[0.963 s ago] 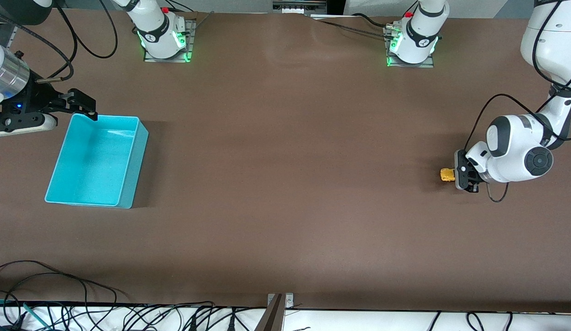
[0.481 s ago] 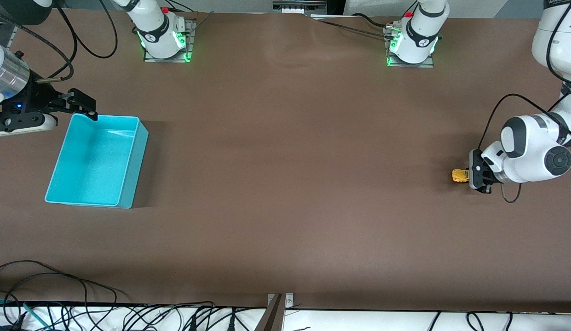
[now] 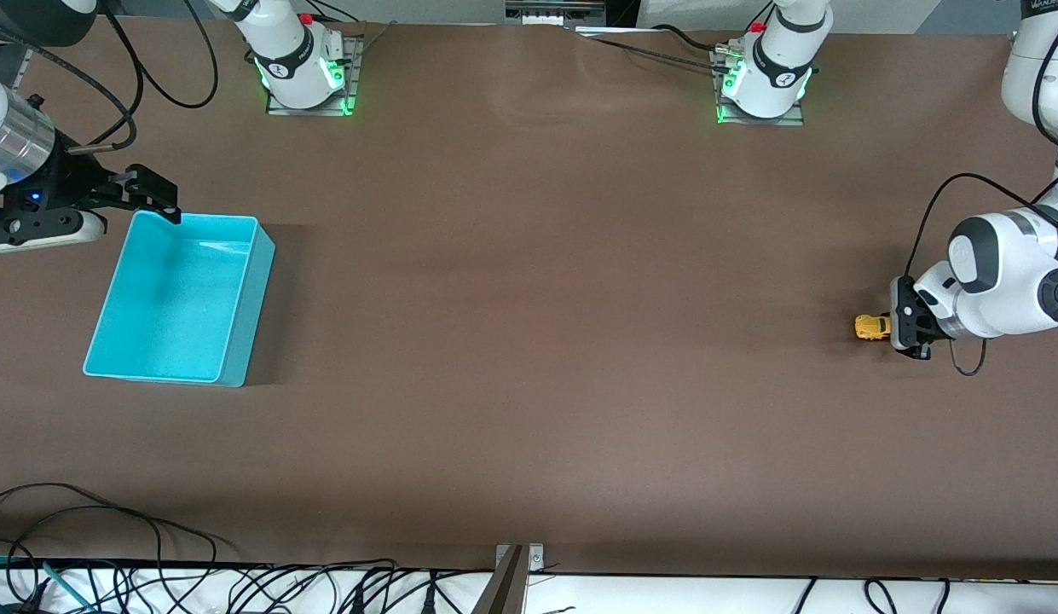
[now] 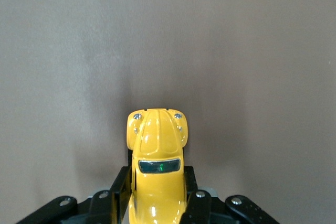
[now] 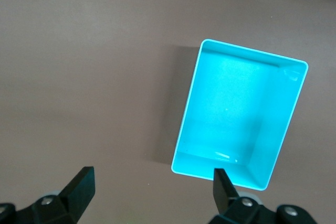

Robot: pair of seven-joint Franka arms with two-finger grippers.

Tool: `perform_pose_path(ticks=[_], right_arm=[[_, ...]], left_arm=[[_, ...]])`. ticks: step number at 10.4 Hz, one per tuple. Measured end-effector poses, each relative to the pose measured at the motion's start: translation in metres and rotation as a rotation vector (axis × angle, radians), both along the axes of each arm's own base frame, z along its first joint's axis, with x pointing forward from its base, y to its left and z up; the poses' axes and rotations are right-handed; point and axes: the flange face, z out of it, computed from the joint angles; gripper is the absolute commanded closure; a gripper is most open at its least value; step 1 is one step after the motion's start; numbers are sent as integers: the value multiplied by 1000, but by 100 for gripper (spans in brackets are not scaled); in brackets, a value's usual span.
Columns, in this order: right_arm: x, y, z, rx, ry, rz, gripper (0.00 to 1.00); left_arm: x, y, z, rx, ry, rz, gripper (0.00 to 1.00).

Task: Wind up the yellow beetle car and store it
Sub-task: 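Open the left gripper to release the car and raise it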

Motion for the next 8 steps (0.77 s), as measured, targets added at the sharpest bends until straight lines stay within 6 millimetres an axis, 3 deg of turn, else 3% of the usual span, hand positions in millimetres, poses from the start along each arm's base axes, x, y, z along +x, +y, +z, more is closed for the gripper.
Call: perform_pose_path(ticks=[8], right_arm=[[0,0,0,0,0,0,0]], left_arm=[[-4,29,1,3,-27,31,98]])
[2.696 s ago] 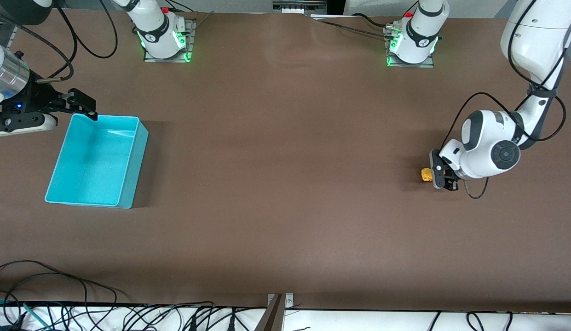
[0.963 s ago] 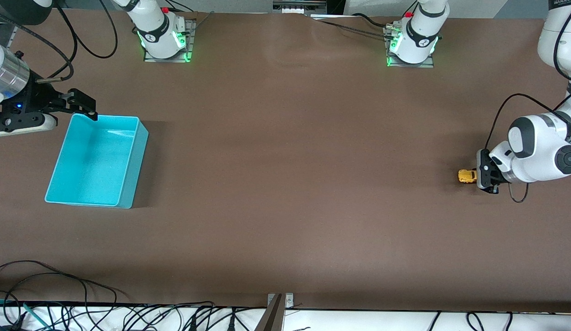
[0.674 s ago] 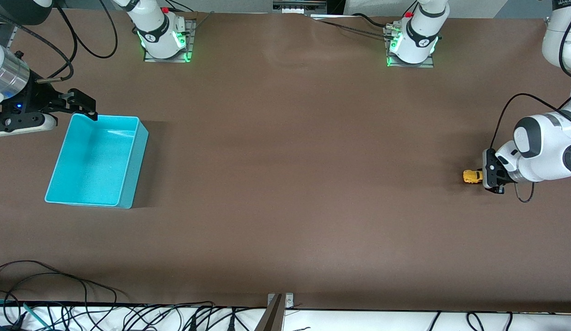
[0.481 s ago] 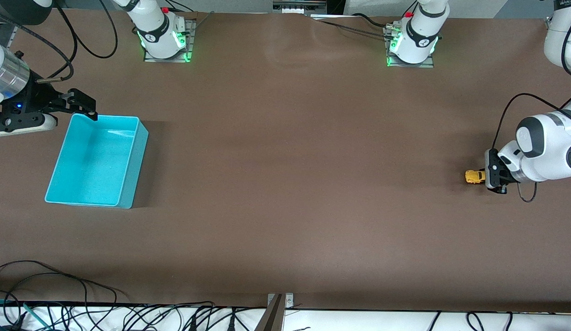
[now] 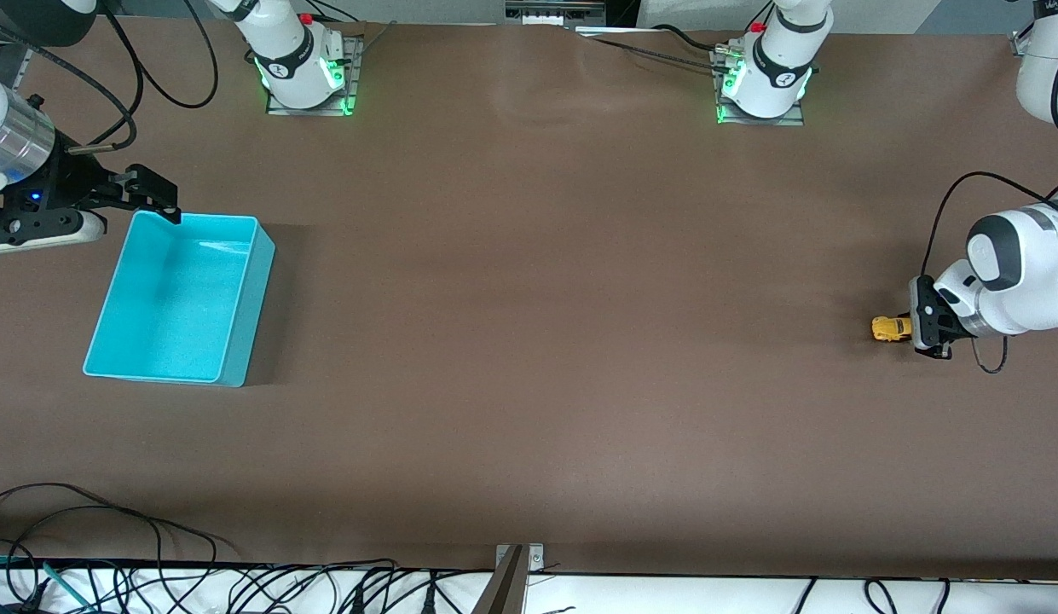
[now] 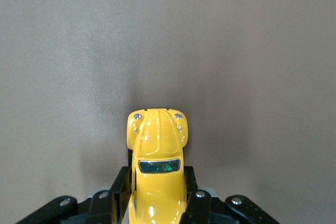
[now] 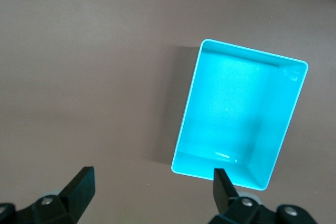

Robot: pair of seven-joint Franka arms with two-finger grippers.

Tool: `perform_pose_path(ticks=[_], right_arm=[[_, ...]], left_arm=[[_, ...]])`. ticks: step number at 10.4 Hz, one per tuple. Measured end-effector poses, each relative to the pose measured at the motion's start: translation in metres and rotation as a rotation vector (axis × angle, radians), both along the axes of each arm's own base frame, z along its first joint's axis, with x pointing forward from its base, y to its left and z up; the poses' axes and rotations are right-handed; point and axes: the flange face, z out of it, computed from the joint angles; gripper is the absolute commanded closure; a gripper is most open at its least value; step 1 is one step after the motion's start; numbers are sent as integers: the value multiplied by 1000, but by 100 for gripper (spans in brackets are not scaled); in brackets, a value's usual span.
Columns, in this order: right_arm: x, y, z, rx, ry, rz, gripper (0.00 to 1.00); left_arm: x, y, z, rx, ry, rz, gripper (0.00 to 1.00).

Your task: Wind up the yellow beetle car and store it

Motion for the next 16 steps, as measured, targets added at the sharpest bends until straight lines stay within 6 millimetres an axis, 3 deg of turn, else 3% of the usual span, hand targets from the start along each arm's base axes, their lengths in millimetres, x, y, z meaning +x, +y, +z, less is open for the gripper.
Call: perform_pose_path(ticks=[1,2,3,7,9,12,16], right_arm=[[0,0,0,0,0,0,0],[0,0,0,0,0,0,0],[0,0,0,0,0,0,0],[0,0,0,0,1,0,0],[0,0,0,0,1,0,0],[0,0,0,0,1,0,0],[0,0,0,0,1,0,0]], left_arm=[[0,2,0,0,-1,2,95],[0,3,0,0,-3,4,72],[-1,3,0,0,-3,4,1],[-10,20,-17,-13,16,36,0],[-7,13,1,-26,57,26,0],[-3,-5,47,-25,94,21,0],[-1,-23,78,-13,123,81,0]])
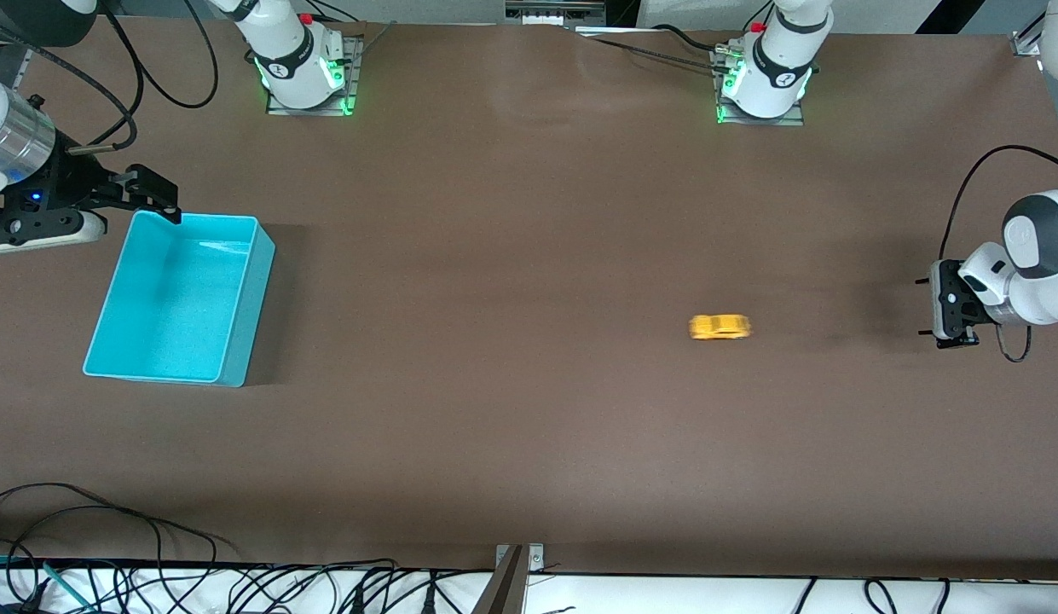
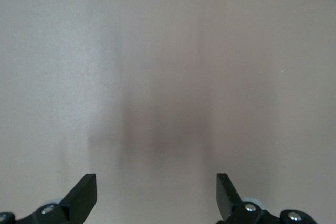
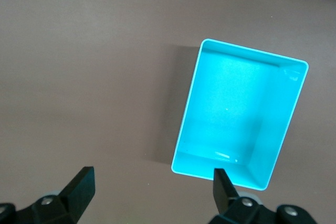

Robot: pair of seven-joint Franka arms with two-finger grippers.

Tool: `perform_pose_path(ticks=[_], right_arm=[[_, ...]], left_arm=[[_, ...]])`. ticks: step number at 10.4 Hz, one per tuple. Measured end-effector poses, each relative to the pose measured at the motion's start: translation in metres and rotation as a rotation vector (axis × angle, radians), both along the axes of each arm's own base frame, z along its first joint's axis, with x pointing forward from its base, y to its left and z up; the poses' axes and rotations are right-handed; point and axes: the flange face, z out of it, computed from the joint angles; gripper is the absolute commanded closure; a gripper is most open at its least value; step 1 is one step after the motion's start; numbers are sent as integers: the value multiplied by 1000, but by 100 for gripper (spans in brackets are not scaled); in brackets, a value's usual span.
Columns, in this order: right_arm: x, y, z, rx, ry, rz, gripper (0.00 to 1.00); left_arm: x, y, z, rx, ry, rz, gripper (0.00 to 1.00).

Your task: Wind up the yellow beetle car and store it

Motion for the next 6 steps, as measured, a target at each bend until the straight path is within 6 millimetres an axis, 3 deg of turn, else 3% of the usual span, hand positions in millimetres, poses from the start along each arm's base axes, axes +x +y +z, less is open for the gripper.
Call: perform_pose_path(ticks=[3,6], right_arm=[[0,0,0,0,0,0,0],[0,0,0,0,0,0,0]], left_arm=[[11,-27,49,19,78,95,0],[22,-37,103,45,128,187,0]])
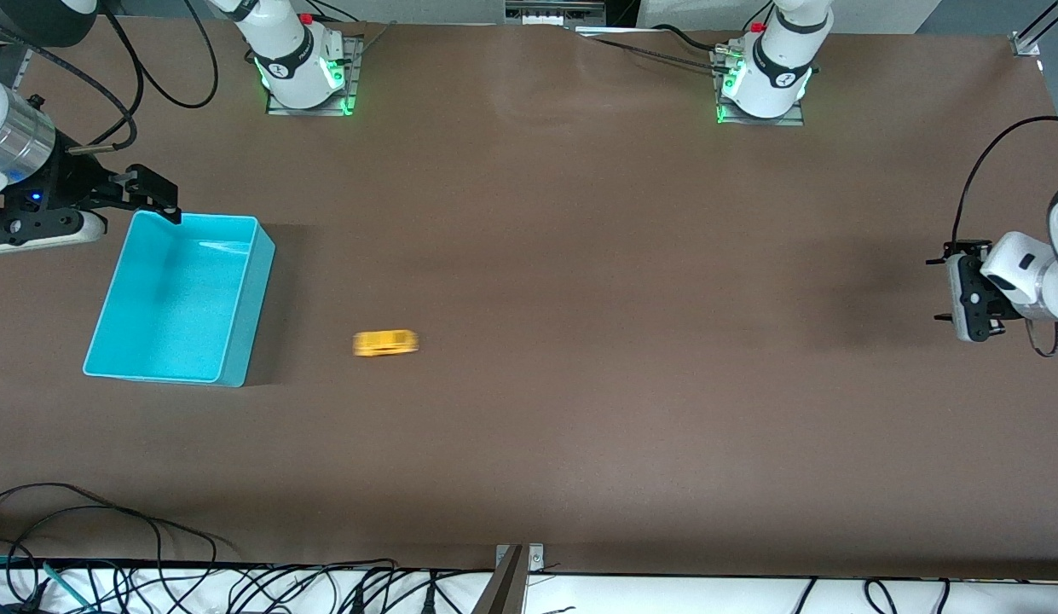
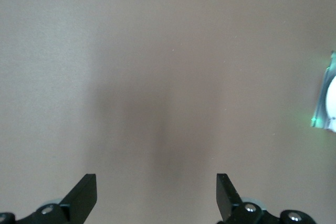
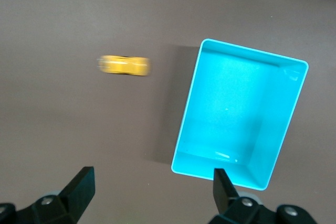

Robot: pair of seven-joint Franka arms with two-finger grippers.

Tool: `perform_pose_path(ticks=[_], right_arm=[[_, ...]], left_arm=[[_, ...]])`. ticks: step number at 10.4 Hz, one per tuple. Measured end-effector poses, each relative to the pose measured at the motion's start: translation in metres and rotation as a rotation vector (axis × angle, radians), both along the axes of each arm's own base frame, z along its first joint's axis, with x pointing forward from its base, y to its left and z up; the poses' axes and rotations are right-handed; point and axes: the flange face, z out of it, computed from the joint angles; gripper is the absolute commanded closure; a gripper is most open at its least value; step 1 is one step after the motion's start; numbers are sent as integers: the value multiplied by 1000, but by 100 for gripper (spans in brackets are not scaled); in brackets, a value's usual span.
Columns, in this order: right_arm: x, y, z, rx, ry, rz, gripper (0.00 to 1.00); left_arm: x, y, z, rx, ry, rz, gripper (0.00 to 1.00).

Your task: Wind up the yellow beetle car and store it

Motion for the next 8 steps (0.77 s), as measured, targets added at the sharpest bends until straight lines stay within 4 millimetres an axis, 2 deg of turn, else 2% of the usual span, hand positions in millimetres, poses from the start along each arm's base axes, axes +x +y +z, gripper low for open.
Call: perform_pose_path(ticks=[2,5,6,8], right_arm=[[0,0,0,0,0,0,0],[0,0,0,0,0,0,0],[0,0,0,0,0,0,0],[1,0,-3,0,5,0,0]], left_arm=[[5,-17,39,22,28,66,0],[6,-32,94,77,-9,164,0],[6,-44,111,100,-33,203,0],[1,-84,144,141,-62,337,0]])
